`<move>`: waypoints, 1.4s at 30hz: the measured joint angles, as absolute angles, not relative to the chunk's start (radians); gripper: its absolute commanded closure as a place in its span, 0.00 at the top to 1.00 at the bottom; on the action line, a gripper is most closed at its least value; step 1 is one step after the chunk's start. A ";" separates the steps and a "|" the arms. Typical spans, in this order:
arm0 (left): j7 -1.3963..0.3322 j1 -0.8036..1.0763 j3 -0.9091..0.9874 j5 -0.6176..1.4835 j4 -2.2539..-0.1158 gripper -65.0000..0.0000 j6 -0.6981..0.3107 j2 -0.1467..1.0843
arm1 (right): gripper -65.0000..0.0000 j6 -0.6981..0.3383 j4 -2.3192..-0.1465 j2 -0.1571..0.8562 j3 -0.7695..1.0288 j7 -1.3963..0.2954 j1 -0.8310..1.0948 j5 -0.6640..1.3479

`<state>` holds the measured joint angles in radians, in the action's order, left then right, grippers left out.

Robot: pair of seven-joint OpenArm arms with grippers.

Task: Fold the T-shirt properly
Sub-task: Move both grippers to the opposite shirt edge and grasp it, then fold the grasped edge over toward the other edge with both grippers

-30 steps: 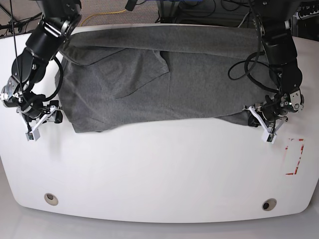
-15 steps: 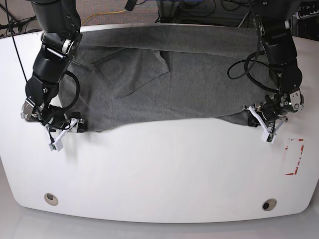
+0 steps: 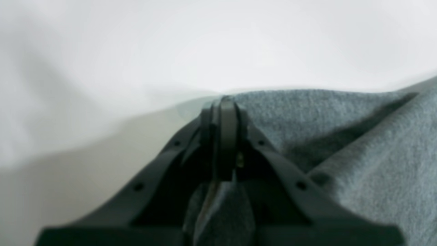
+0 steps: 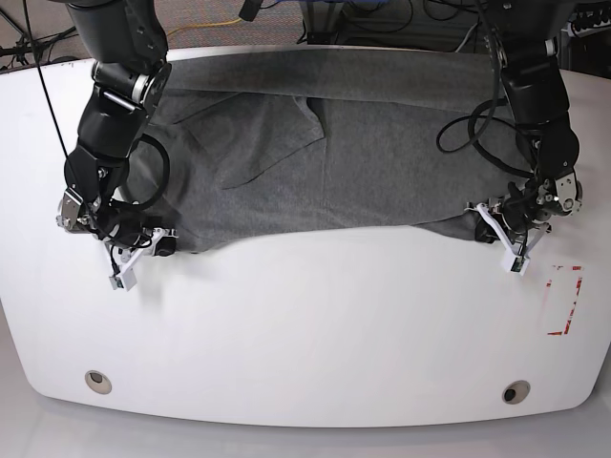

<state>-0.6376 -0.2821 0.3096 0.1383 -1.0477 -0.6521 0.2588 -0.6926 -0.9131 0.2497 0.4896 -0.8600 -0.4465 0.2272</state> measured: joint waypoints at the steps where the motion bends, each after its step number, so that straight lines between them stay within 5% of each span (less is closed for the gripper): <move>1: -0.638 -0.283 0.314 0.138 -1.048 0.00 -0.652 0.258 | 0.00 -0.692 -0.913 0.252 0.490 -0.860 -0.447 0.226; 21: -0.664 -0.369 0.434 0.124 -1.154 0.00 -0.653 0.275 | 0.00 -0.697 -0.929 0.329 0.452 -0.894 -0.548 0.231; 35: -0.671 -0.374 0.434 0.123 -1.348 0.00 -0.656 0.280 | 0.00 -0.701 -1.235 0.339 0.323 -1.032 -0.521 0.247; 42: -0.837 -0.347 0.439 0.132 -1.468 0.00 -0.660 0.278 | 0.00 -0.700 -1.411 0.340 0.324 -1.053 -0.410 0.257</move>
<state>-0.8368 -0.3473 0.4389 0.1318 -1.4685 -0.6598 0.2783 -0.7002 -1.4109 0.3405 0.3241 -1.0531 -0.4099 0.2573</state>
